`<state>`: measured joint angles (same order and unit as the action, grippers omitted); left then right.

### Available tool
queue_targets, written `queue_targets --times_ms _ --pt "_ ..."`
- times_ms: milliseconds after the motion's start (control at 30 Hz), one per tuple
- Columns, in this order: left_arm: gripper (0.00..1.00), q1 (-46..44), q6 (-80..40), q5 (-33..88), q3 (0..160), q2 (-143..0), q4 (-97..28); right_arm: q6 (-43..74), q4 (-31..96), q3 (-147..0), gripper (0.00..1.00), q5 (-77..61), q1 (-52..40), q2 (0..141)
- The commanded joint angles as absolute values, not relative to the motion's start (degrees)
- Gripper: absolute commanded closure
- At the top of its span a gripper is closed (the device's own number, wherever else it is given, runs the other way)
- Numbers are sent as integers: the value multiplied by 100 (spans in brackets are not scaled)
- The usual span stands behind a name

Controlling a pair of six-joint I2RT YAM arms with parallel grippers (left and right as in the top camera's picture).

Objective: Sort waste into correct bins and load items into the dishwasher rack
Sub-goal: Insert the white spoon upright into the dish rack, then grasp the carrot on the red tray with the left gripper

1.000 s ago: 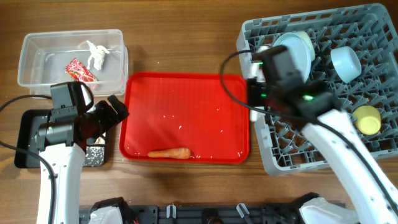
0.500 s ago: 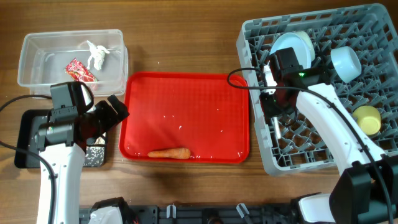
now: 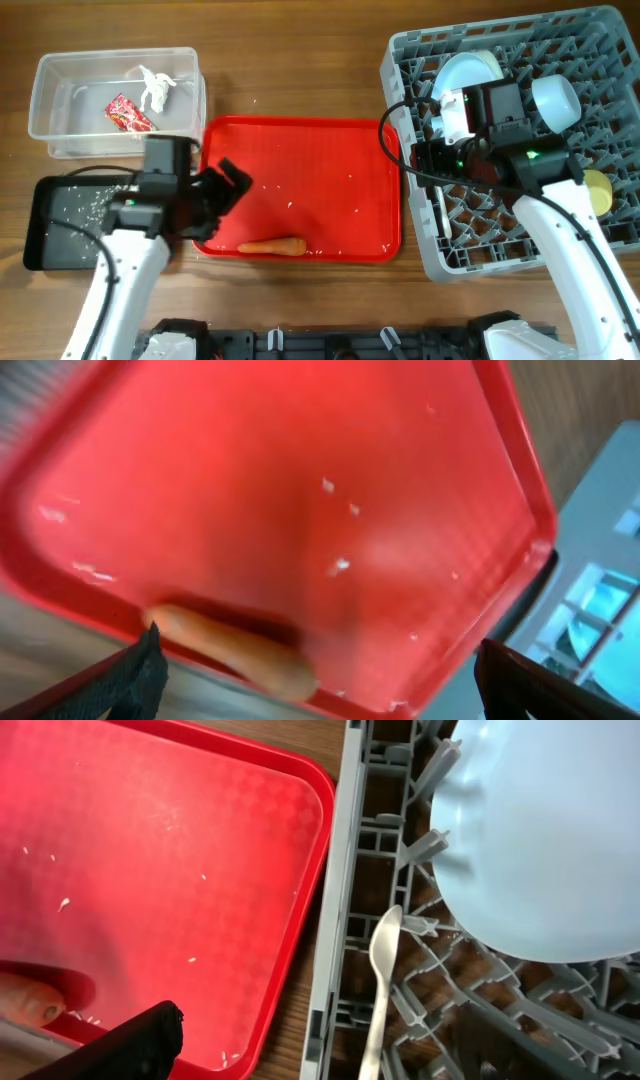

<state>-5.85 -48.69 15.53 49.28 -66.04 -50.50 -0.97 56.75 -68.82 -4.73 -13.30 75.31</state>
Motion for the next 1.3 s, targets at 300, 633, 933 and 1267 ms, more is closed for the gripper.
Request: queue_targets --times_ms 300,633,933,1267 --pt "0 -2873 -8305 1229 4681 -8482 -4418 -108 5662 -6980 11 -604 -1330 7500" --pt "0 -2877 -8449 873 4681 -9262 -3992 -108 5664 -6980 11 -607 -1330 7500" --pt "46 -2875 -8442 91 4681 -9518 -3830 -108 5688 -6980 11 -607 -1330 7500" --pt "68 -2875 -8423 -250 4681 -9518 -3830 -108 5688 -6980 11 -607 -1330 7500"
